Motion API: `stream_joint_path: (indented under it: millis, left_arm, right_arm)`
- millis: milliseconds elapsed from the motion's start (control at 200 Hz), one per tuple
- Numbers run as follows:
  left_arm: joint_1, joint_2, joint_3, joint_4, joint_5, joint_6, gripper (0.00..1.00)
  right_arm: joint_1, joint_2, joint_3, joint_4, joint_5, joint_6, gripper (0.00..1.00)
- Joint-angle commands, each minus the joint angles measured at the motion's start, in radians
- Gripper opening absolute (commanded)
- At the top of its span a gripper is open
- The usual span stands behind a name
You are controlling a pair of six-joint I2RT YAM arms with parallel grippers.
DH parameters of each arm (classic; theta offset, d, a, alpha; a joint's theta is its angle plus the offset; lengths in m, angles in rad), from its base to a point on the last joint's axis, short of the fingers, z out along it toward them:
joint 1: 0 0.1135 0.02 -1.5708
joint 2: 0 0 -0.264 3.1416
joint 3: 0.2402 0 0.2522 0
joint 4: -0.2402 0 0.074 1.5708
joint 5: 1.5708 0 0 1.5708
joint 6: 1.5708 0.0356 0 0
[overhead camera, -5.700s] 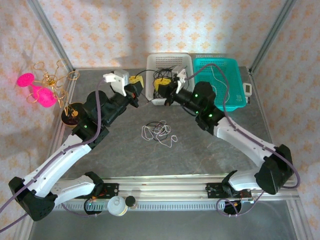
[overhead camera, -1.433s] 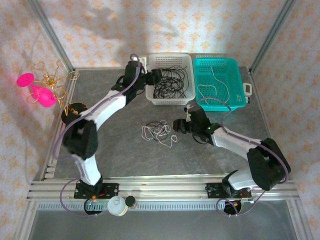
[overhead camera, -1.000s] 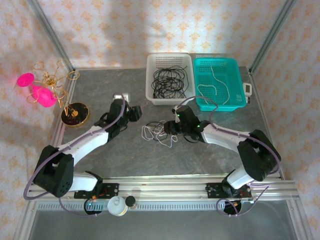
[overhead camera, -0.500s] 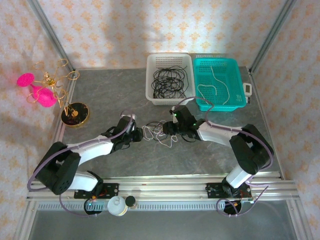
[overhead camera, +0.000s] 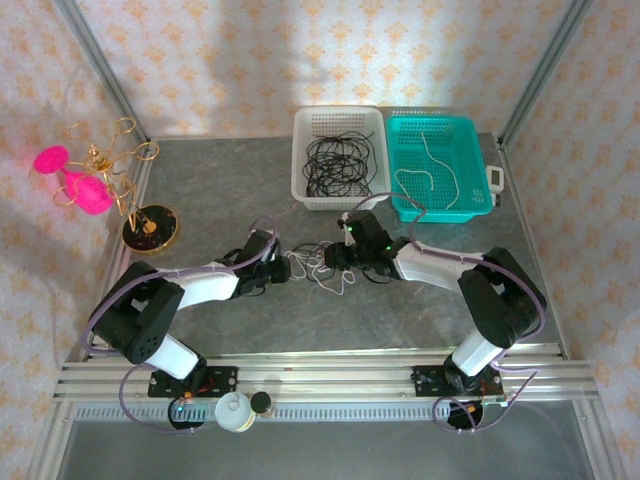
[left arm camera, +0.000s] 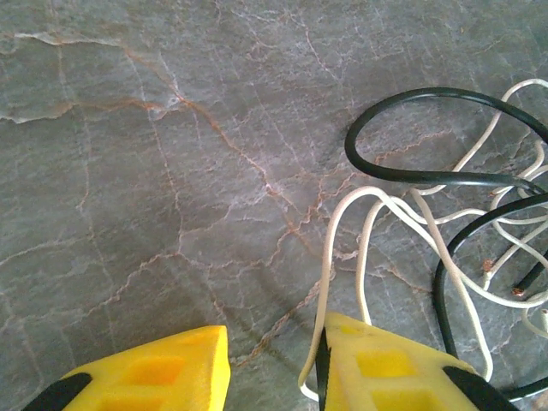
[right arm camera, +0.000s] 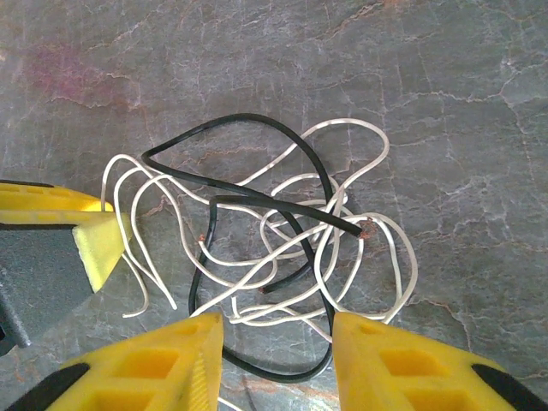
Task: Untangle the cables
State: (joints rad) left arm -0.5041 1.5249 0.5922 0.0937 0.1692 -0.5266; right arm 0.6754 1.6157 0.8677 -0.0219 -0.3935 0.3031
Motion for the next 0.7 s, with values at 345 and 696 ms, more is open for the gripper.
stream_joint_path:
  millis: [345,696]
  left_arm:
    - [-0.045,0.016,0.032,0.122,-0.037,0.007,0.0]
    - [-0.06,-0.401,0.099,-0.237,-0.246,0.137,0.0]
  right_arm:
    - [0.002,-0.028,-0.01,0.009,0.015,-0.008,0.39]
    - [0.002,-0.177,-0.036,0.091,-0.001,-0.166,0.42]
